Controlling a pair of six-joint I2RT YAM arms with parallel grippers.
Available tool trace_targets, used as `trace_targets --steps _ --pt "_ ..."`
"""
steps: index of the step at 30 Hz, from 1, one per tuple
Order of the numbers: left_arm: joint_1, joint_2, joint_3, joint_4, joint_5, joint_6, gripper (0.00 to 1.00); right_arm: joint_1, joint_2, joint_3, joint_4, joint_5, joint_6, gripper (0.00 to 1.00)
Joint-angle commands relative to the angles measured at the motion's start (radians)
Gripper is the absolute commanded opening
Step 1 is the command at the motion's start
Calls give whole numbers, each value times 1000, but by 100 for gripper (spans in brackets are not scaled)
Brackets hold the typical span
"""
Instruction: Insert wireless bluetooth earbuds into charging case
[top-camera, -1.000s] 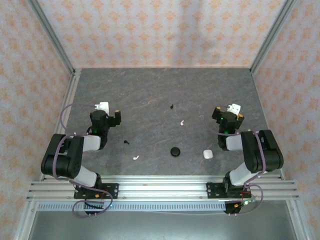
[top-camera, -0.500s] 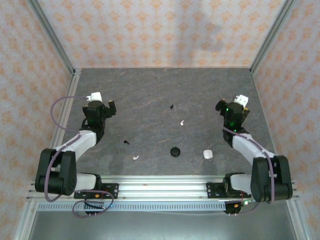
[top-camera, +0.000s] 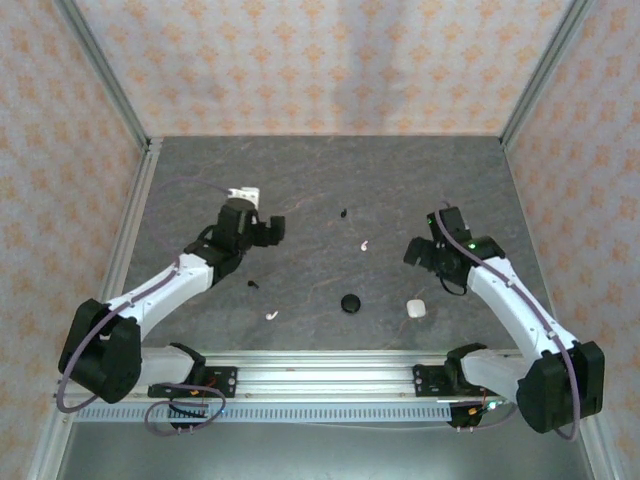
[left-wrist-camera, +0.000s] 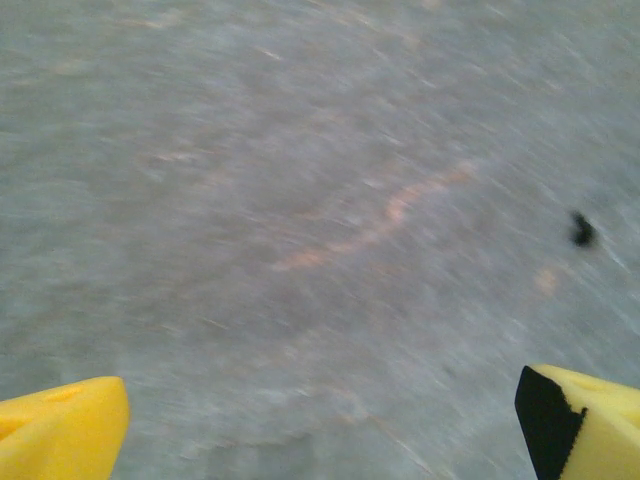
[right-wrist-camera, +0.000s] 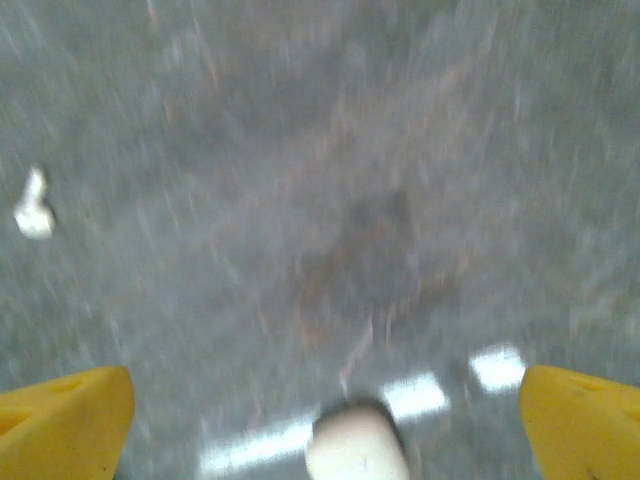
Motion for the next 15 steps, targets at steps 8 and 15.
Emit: trace_targets --steps 8,15 --pt "-103 60 11 -3 84 -76 100 167 80 -22 -256 -45 97 90" --pt "-133 92 61 -81 106 -35 100 184 247 -45 -165 -43 110 81"
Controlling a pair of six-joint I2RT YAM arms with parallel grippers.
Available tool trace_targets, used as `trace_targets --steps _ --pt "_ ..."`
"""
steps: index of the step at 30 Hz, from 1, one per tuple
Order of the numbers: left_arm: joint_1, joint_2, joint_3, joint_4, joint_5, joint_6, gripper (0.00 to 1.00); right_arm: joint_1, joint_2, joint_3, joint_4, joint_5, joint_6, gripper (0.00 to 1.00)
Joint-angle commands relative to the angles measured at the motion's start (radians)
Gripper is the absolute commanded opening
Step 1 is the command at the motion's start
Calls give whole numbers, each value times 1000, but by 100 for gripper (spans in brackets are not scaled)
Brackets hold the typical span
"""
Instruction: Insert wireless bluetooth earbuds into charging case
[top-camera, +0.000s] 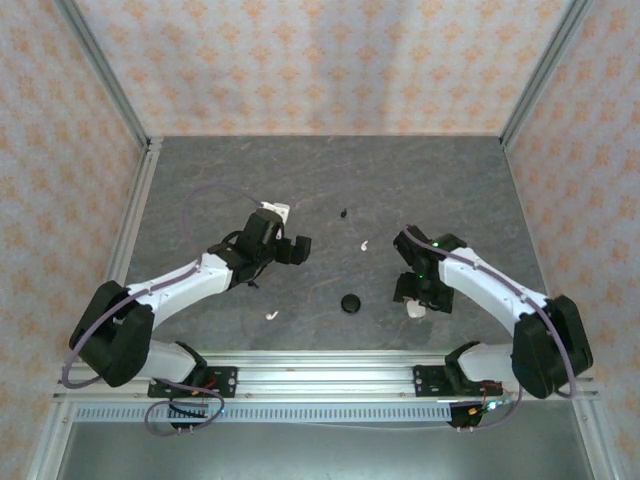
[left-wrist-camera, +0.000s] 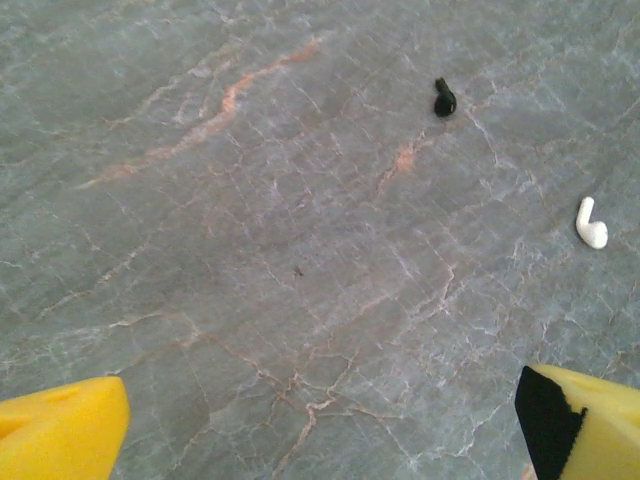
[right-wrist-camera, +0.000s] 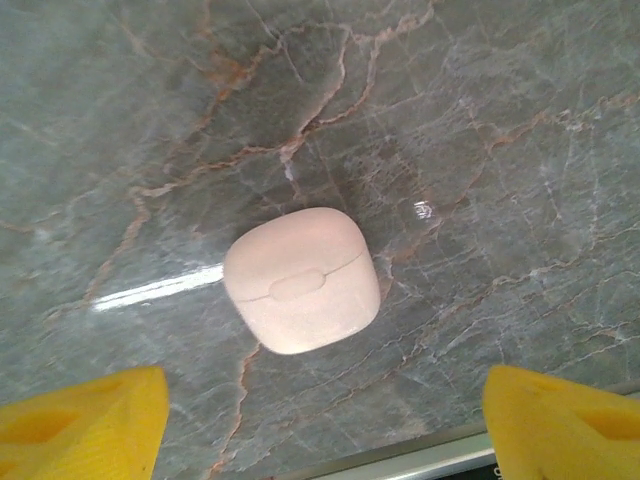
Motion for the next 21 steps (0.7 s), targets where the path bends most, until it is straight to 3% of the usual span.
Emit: trace_targets --steps 1,7,21 --pt "-5 -19 38 -51 18 15 100 5 59 -23 37 8 14 81" --pt "-7 -79 13 -66 30 31 100 5 167 -34 127 0 2 78" --pt "-8 -182 -34 -109 12 50 100 5 239 -48 322 -141 26 53"
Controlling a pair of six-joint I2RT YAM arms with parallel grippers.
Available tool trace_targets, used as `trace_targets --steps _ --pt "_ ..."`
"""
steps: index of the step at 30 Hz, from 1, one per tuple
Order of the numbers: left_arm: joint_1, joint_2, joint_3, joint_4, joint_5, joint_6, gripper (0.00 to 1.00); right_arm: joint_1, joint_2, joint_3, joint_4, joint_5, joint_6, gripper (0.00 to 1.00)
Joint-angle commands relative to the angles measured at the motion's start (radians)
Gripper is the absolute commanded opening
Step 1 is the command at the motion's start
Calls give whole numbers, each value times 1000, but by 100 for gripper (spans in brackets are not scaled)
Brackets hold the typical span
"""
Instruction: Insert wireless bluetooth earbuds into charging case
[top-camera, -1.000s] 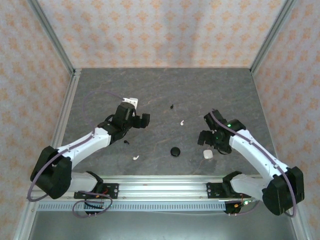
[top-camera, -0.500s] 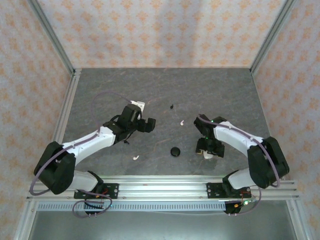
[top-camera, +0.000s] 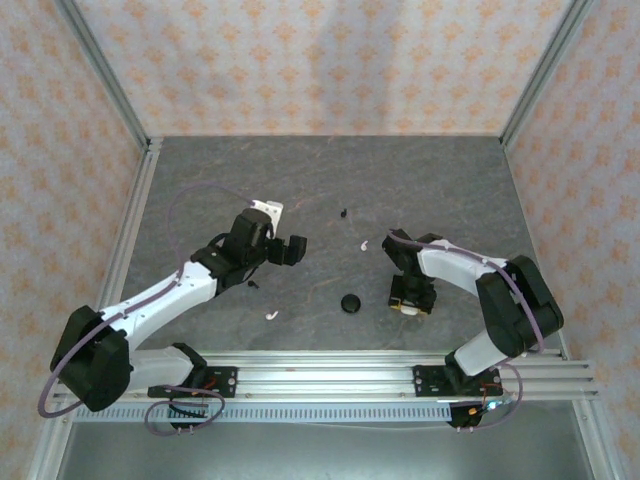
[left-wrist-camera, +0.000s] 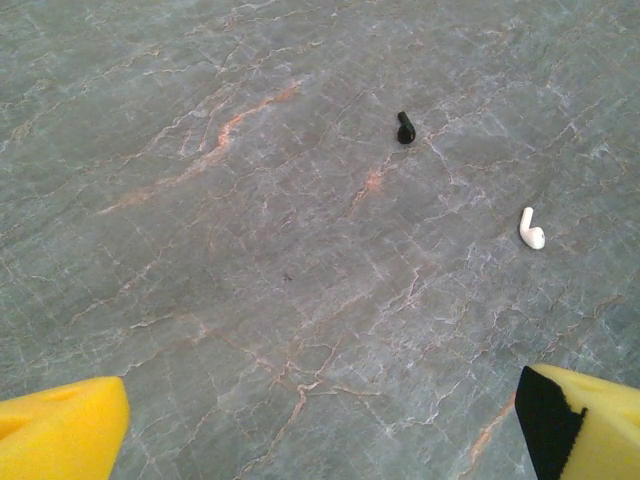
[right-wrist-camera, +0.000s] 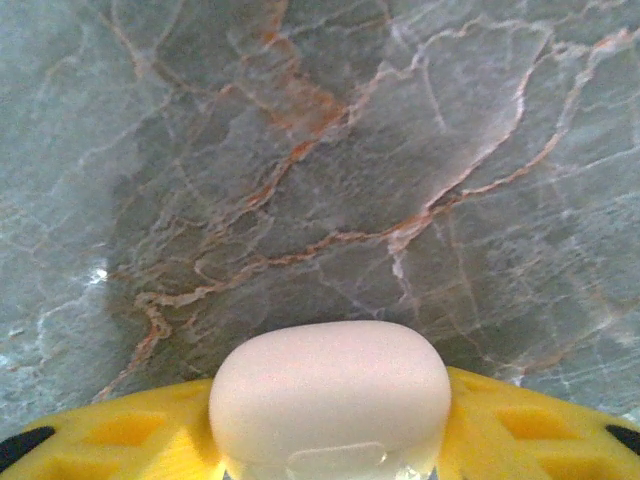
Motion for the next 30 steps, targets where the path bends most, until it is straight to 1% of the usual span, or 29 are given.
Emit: trace_targets --steps 1,4,7,8,11,12,17,19,23,27,29,30 --pt "-8 -24 -21 -37 -10 22 100 5 16 -22 139 -69 33 52" --pt "-8 -19 -25 -33 0 18 100 4 14 -23 165 -81 53 49" --pt "-7 -7 -27 -23 20 11 100 4 17 -18 187 -96 63 49" --pt "-8 -1 -22 -22 27 6 100 4 19 -15 191 -98 67 51" --pt "-7 10 -12 -30 45 -1 100 4 16 -4 179 -86 73 64" --pt "-8 10 -11 -28 48 -3 100 4 11 -2 176 -75 73 66" --pt "-9 5 -6 -56 43 -2 100 -6 14 -10 169 -62 59 66" --pt "-7 3 1 -71 39 3 100 -10 16 -18 180 -70 53 64" --pt "-8 -7 -3 -72 52 4 100 -17 22 -24 200 -88 43 53" --pt "-8 -12 -23 -20 99 -14 100 -19 3 -16 211 -112 43 45" --pt "-7 -11 -28 7 106 -39 100 -18 -23 -7 204 -119 49 42" --pt "-9 -10 -29 15 128 -39 100 -18 -44 0 199 -127 54 41"
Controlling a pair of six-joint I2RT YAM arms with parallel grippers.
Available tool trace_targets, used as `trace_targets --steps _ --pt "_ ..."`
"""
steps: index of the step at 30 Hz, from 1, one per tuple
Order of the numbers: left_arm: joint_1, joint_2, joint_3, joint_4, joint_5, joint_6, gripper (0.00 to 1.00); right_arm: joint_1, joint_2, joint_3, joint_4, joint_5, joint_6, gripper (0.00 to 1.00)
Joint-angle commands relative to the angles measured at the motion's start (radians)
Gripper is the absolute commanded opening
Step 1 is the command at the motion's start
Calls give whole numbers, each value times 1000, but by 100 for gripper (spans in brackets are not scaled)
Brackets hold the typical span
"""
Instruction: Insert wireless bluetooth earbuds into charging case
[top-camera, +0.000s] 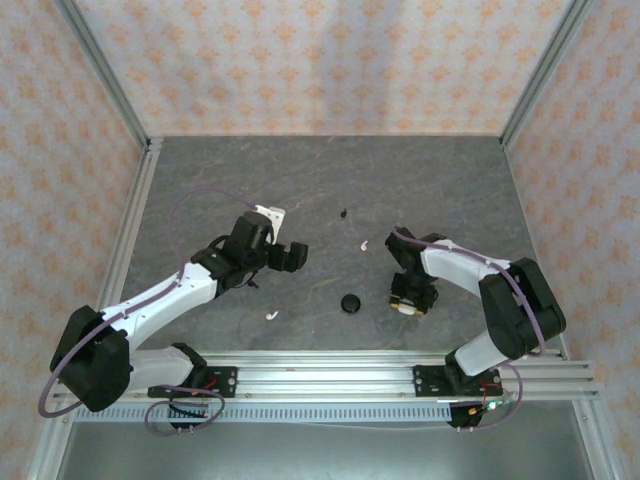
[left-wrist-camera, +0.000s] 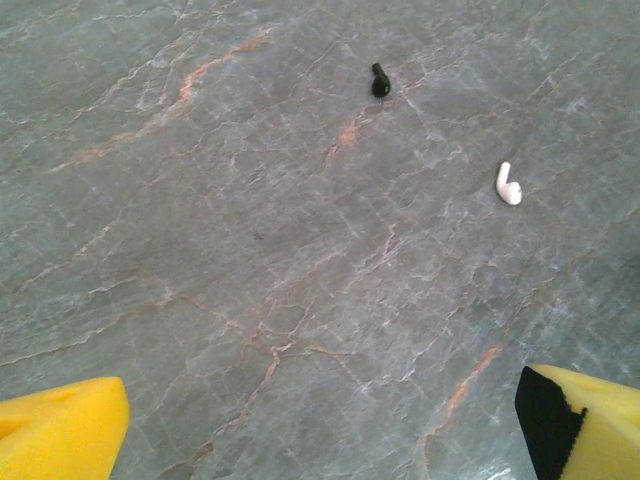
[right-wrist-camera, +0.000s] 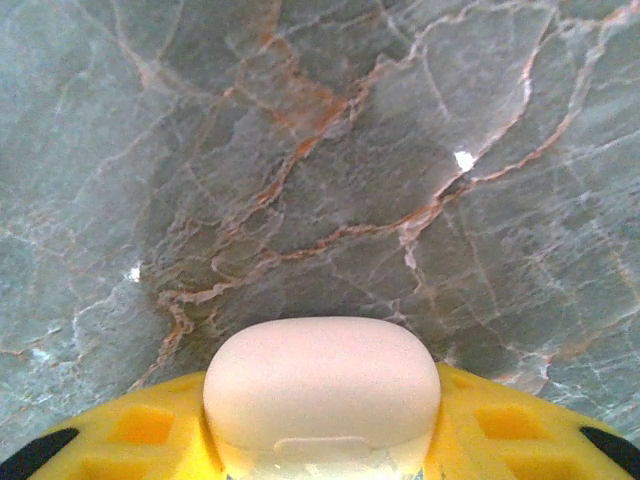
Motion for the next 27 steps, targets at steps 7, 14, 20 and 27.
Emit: trace_targets --steps 7,14,20,27 --pt "-28 -31 -33 80 131 -9 100 11 -231 71 185 -105 104 40" --pt "-134 -56 -68 344 180 -55 99 31 -370 195 269 -126 242 39" --pt "-250 19 -26 543 211 -112 96 46 -363 251 403 -236 345 39" --pt "-257 119 83 536 206 -149 94 86 -355 293 398 -247 362 39"
